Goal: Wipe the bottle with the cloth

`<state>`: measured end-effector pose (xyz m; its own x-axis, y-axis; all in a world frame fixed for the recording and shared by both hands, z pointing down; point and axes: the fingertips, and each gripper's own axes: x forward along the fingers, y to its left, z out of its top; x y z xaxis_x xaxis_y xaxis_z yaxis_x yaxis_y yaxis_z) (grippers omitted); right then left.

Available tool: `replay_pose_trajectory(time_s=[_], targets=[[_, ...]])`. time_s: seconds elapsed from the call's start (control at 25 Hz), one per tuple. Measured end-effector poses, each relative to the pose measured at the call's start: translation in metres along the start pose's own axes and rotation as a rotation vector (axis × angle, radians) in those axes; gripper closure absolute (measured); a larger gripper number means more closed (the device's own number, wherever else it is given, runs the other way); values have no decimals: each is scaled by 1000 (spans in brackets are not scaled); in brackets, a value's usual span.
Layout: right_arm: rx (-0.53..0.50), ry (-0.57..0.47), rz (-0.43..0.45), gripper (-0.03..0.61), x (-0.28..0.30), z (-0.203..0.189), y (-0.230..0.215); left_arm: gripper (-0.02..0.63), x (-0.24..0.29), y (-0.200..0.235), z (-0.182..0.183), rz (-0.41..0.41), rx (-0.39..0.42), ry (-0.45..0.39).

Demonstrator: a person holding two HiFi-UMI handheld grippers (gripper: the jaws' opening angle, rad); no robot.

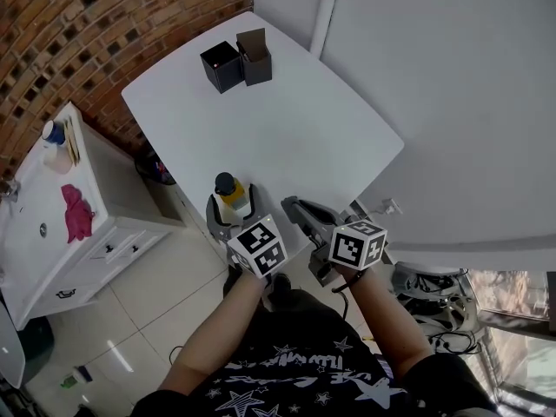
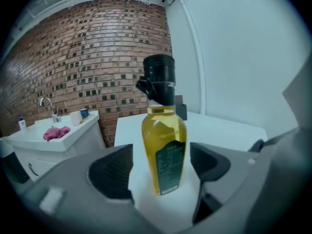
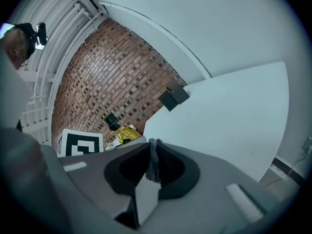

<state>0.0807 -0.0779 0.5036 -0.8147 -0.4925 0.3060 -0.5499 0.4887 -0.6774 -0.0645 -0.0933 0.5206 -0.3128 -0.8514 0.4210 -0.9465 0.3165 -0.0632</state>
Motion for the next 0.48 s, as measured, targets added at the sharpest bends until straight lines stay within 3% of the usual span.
replay_pose_trajectory(time_s=[0.24,0.48], targets=[[5,12,-2,538,1,0,-5,260,4,5,3,38,-44,-8],[5,9,4,537,6,2,-4,344,2,-1,3,-29,-7,-17]])
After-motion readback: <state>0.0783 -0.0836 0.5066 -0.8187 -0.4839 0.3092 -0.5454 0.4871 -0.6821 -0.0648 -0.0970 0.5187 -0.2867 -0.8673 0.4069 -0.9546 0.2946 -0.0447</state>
